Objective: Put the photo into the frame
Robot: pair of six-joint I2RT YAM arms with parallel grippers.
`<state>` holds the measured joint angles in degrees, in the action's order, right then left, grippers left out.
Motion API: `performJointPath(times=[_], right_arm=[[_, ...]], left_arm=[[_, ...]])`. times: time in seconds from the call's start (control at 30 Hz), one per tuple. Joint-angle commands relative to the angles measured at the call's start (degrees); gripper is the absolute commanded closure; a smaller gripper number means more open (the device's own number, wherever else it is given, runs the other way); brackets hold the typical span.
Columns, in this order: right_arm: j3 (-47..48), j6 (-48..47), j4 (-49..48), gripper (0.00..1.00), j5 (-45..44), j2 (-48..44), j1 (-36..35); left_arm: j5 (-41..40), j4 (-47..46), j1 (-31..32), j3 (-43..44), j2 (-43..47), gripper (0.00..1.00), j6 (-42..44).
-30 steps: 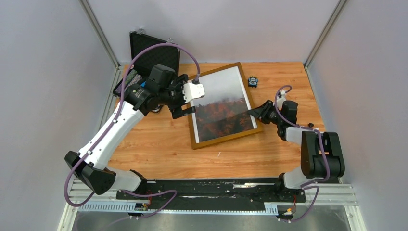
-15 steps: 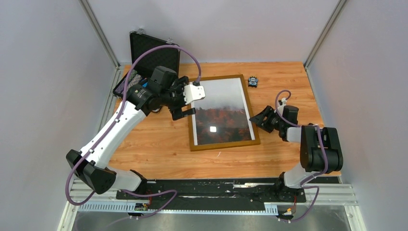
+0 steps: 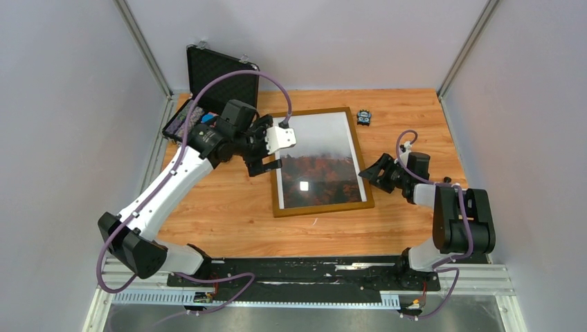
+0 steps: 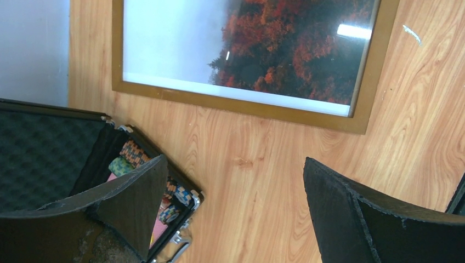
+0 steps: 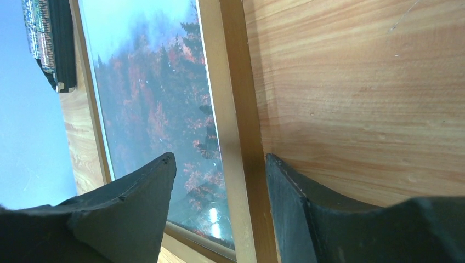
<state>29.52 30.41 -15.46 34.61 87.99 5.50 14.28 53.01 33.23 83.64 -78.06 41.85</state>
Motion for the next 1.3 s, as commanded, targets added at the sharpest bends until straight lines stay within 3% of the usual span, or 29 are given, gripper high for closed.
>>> performJointPath(times=[0.0, 0.5, 0.93, 1.1, 1.27], right_arm=[[1.68, -2.59, 2.27, 0.36, -0.08, -2.35, -0.09], [8.4, -10.41, 13.47, 0.41, 8.6, 3.41, -1.19], [12.7, -14.37, 21.4, 0.43, 17.96, 6.23, -1.63], [12.17, -15.78, 21.87, 0.36, 10.86, 2.37, -1.63], [12.35, -16.28, 22.13, 0.22, 5.22, -3.19, -1.63]], left_arm=[[-0.16, -3.39, -0.25, -1.82, 0.09, 0.0, -1.14], [-9.61, -12.35, -1.88, -5.63, -6.75, 0.0, -9.88], [-9.97, -15.63, -7.17, -4.13, -10.6, 0.0, -16.98], [-8.96, -17.03, -10.15, -4.48, -9.91, 0.0, -20.09], [-5.97, -20.94, -15.38, -7.16, -6.41, 0.0, -23.85]])
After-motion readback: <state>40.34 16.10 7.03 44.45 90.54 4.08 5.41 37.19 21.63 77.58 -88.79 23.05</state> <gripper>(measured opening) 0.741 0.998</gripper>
